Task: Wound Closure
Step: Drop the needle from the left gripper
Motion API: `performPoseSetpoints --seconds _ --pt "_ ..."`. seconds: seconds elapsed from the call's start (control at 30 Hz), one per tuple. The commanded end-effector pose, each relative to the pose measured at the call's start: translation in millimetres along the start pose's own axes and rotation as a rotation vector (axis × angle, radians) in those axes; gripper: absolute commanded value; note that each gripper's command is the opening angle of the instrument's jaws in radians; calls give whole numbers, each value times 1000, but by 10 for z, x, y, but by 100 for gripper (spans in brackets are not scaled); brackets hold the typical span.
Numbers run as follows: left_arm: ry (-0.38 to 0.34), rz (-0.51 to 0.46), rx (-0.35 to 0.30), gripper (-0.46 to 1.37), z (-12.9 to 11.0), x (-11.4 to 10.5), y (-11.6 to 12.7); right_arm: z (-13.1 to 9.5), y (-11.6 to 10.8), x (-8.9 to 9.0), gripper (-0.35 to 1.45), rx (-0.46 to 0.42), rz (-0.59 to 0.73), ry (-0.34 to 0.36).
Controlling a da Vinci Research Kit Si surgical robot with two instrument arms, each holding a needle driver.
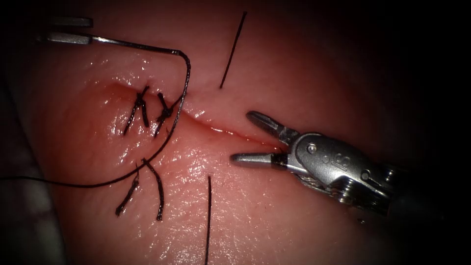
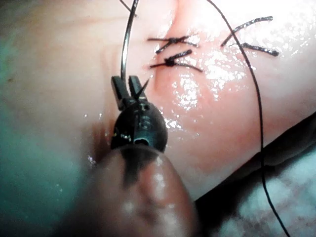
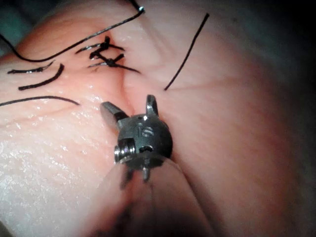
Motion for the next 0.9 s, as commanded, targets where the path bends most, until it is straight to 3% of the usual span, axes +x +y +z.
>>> performPoseSetpoints --seconds 0.03,0.33,0.57,0.67,0.7,0.73,0.8,0.83,0.9 --pt "-19 10 0 -35 5 -3 -2 -1 0 0 132 9 0 0" --pt "-67 51 92 -35 45 -63 -27 -6 -2 -3 131 11 -3 1" --pt "-78 45 95 -35 57 -111 -16 -8 -3 -5 130 13 -12 3" --pt "-65 27 94 -31 58 -120 -6 -8 -3 -5 130 12 -12 3" --pt "-65 16 97 -12 59 -121 -4 -8 -3 -5 130 12 -12 3" --pt "-65 -8 105 46 59 -124 2 -7 -3 -5 131 12 -12 3" --pt "-65 -8 108 54 59 -124 7 -7 -3 -5 131 12 -12 3" --pt "-64 -7 103 75 58 -123 11 -7 -4 -5 131 12 -12 3" --pt "-58 -7 87 85 55 -121 14 -7 -4 -6 131 12 -13 3"
